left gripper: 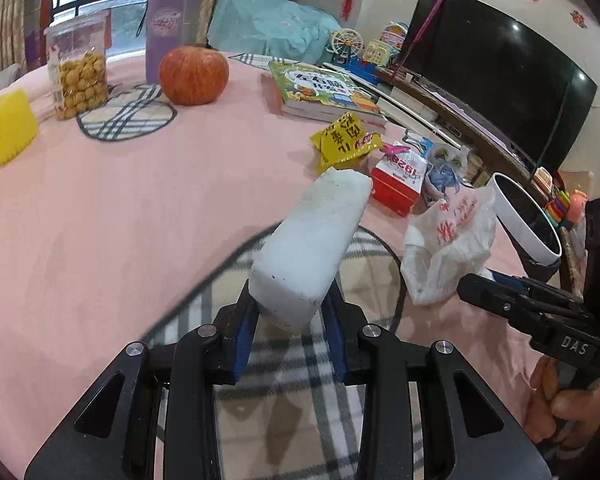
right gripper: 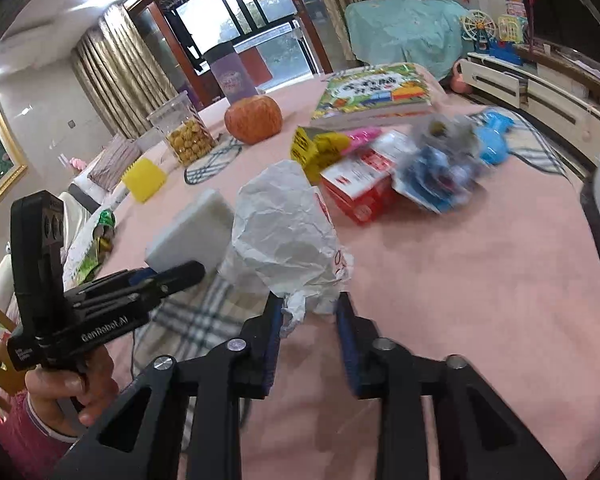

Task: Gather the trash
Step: 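Carry the foam block and plastic bag over the bin with both tools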

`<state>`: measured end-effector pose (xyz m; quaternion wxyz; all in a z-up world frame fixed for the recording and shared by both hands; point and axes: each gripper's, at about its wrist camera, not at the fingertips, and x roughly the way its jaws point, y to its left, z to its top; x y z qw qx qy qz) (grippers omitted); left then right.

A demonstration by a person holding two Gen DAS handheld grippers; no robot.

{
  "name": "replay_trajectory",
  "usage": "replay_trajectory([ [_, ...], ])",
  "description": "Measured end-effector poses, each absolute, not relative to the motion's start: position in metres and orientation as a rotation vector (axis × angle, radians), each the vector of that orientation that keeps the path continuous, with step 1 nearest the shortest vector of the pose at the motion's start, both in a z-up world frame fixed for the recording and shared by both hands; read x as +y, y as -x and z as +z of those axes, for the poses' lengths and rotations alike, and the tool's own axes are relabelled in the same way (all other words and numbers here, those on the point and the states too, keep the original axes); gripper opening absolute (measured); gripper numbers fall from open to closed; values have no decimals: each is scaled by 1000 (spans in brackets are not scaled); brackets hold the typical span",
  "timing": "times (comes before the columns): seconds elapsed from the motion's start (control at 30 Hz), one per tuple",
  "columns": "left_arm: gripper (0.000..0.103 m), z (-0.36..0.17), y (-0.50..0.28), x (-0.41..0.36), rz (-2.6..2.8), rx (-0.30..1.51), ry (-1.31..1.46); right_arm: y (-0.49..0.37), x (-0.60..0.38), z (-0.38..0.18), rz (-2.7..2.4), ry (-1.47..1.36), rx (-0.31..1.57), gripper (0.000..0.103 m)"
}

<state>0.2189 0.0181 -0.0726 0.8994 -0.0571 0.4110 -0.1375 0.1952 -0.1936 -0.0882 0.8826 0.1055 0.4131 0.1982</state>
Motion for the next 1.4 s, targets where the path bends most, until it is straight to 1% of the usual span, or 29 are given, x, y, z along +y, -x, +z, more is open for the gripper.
replay_trajectory([
  [0.03, 30, -74, -218, 18, -282, 858, 125, -195, -196, -88, 411, -226, 859, 48],
  [0.07, 30, -75, -216, 18, -278, 862, 128, -194, -198, -88, 410, -235, 857, 51],
  [0.13, 30, -75, -212, 20, -271, 862, 130, -195, -198, -87, 416, -257, 850, 64],
  [0.23, 30, -75, -211, 21, -270, 869, 139, -197, -193, -84, 442, -265, 834, 73],
  [0.37, 30, -71, -204, 15, -274, 861, 128, -204, -183, -83, 440, -245, 798, 73],
  [0.4, 30, -70, -204, 14, -277, 858, 125, -205, -183, -84, 434, -242, 798, 68],
  [0.43, 30, -68, -203, 11, -279, 855, 121, -207, -183, -84, 432, -241, 805, 52],
  [0.53, 30, -64, -199, 3, -289, 849, 114, -209, -188, -86, 440, -264, 817, 44],
  [0.97, 30, -52, -197, -74, -410, 837, 33, -171, -262, -66, 317, -306, 758, 43],
  [1.4, 30, -40, -200, -148, -496, 821, -52, -150, -334, -57, 168, -362, 720, 43],
])
